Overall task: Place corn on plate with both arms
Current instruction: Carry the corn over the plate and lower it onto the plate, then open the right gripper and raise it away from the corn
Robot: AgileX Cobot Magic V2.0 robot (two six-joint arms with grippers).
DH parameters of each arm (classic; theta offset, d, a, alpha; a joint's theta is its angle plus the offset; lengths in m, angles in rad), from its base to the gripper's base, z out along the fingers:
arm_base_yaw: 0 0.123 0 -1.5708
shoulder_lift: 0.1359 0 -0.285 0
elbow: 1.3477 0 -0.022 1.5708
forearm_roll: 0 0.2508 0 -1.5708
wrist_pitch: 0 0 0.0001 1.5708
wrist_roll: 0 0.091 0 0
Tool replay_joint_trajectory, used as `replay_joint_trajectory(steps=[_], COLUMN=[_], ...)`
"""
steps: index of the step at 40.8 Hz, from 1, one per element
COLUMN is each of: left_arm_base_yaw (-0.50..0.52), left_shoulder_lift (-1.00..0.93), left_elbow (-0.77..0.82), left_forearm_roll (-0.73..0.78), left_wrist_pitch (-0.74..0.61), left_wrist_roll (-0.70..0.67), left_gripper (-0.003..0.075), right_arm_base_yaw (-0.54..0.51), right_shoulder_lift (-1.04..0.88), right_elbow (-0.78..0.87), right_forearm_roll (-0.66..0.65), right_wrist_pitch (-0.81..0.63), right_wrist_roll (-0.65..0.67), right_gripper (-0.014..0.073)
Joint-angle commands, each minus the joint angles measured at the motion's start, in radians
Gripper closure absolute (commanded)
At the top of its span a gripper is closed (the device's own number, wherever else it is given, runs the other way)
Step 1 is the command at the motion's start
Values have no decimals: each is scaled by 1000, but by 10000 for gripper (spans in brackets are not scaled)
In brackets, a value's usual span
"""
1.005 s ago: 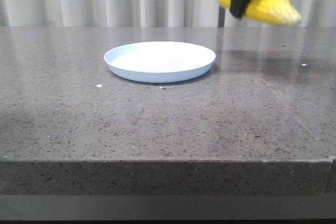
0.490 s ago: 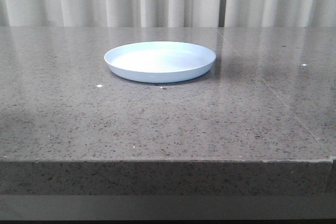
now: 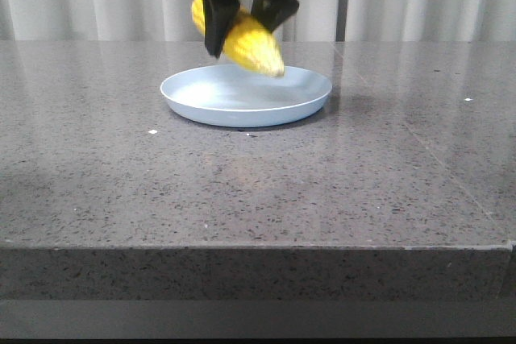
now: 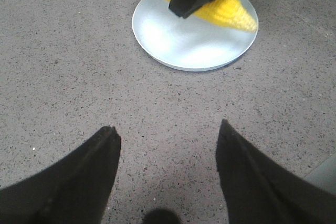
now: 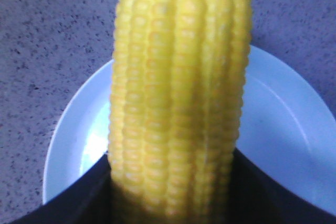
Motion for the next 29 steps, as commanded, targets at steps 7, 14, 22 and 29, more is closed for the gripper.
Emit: replay_joint_trajectory(steps=[7, 14, 22, 29], left_arm_base_yaw=[-7, -7, -7, -7], left_shoulder_lift=[-5, -5, -5, -5], left_elbow=[-25, -25, -25, -25], left_forearm_roll=[-17, -17, -17, -17], left_wrist_pitch=[-72, -72, -72, -72], left_wrist_roll=[-8, -8, -8, -8], left_gripper=[311, 311, 311, 311], right_arm_base_yaw=[-5, -5, -5, -5], right_shoulder_lift=[-27, -29, -54, -135], right_elbow=[-31, -31, -31, -31], right_forearm_roll=[3, 3, 3, 3], right_wrist_pitch=[-51, -48, -26, -13], right_wrist_roll=[4, 4, 4, 4], right_gripper=[137, 98, 51, 51])
